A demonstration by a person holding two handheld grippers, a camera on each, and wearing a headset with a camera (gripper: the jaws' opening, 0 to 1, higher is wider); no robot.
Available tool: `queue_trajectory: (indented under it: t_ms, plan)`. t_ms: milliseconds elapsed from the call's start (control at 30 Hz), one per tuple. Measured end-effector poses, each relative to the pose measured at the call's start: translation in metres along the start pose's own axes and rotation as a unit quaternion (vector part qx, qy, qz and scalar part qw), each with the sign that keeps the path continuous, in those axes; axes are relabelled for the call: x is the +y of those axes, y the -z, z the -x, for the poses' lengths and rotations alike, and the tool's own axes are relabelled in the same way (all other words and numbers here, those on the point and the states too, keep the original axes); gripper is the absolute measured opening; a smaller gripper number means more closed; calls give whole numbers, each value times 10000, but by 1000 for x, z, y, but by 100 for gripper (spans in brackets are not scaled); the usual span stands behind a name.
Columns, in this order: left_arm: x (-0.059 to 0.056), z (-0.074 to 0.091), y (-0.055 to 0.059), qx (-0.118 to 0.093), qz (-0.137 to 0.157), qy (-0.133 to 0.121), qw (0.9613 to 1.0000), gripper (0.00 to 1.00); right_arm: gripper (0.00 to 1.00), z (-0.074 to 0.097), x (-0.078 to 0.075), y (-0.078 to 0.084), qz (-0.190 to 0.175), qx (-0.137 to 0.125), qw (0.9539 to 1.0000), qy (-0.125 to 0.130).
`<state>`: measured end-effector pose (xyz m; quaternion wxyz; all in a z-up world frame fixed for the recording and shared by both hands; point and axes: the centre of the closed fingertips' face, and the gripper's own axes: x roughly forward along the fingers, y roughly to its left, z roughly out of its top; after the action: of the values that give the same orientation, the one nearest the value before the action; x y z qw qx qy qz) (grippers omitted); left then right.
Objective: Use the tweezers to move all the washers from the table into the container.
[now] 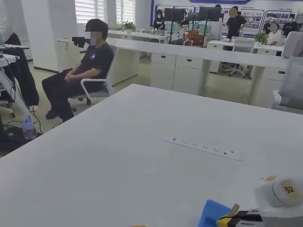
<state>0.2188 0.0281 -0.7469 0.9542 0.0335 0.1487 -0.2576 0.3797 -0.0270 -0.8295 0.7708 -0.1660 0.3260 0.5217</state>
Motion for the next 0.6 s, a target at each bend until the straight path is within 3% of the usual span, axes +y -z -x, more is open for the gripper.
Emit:
queue_trajectory:
  t_ms: [400,600]
  plan:
    - [0,-1,3,13,-11,1,10000,75,4,0,1,1,132,3,9999,33]
    - [-2,-1,3,7,-24,33,10000,75,4,7,2,-5,150,-182,9997,55]
